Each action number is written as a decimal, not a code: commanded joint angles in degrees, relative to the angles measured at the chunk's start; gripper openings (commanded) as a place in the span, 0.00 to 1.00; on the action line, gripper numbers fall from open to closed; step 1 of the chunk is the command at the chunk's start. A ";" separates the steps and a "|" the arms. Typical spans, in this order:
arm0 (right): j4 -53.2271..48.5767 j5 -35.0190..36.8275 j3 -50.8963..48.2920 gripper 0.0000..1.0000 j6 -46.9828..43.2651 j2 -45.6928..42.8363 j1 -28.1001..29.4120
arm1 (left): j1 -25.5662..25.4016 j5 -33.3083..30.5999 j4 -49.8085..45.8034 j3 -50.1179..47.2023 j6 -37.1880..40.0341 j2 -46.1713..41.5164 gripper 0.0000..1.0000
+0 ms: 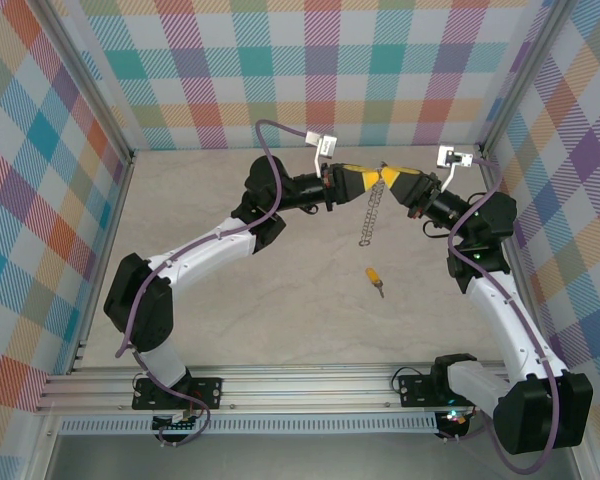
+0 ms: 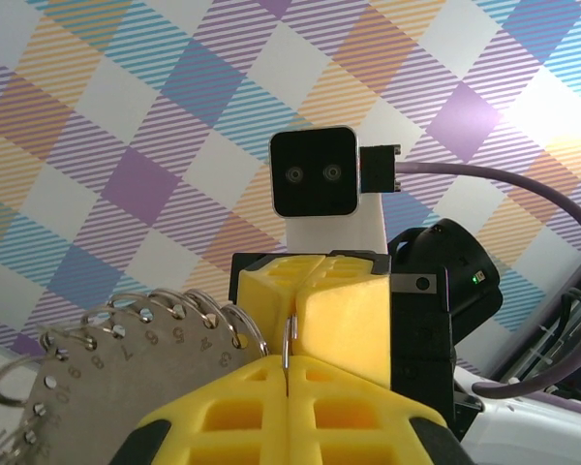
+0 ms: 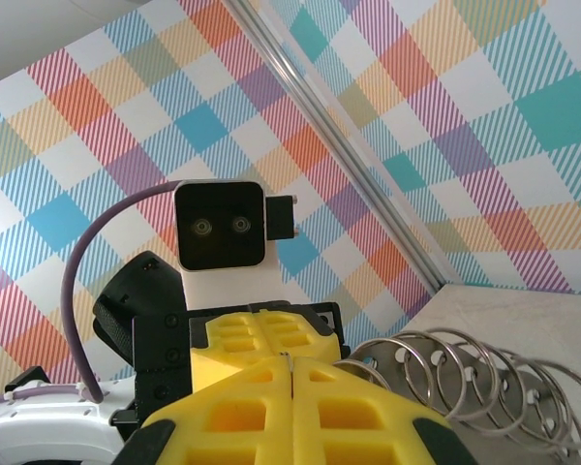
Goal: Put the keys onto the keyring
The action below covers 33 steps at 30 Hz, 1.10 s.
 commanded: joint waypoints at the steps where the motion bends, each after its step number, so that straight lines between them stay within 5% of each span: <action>1: 2.02 -0.30 0.27 0.00 -1.07 -0.60 0.17 | 0.18 -0.23 2.00 -0.73 0.53 -2.36 0.00; 6: 1.35 -0.72 0.58 0.00 -1.06 -0.42 0.15 | 0.23 -0.06 0.39 -0.22 1.86 -2.37 0.00; 9: -4.60 -0.01 1.77 0.29 -2.83 -0.98 0.10 | 0.58 0.38 -4.99 0.41 6.55 -3.34 0.00; 13: -17.13 2.39 3.71 0.49 -7.83 -4.24 -0.55 | 0.92 0.98 -18.79 2.45 18.24 -5.67 0.00; 22: -35.09 4.83 3.53 0.56 -9.15 -9.80 -5.74 | 1.31 0.19 -41.41 6.68 38.06 -9.29 0.00; 33: -42.80 6.99 -0.89 0.62 -8.99 -11.85 -6.38 | 1.48 -1.38 -49.98 7.07 45.94 -12.74 0.00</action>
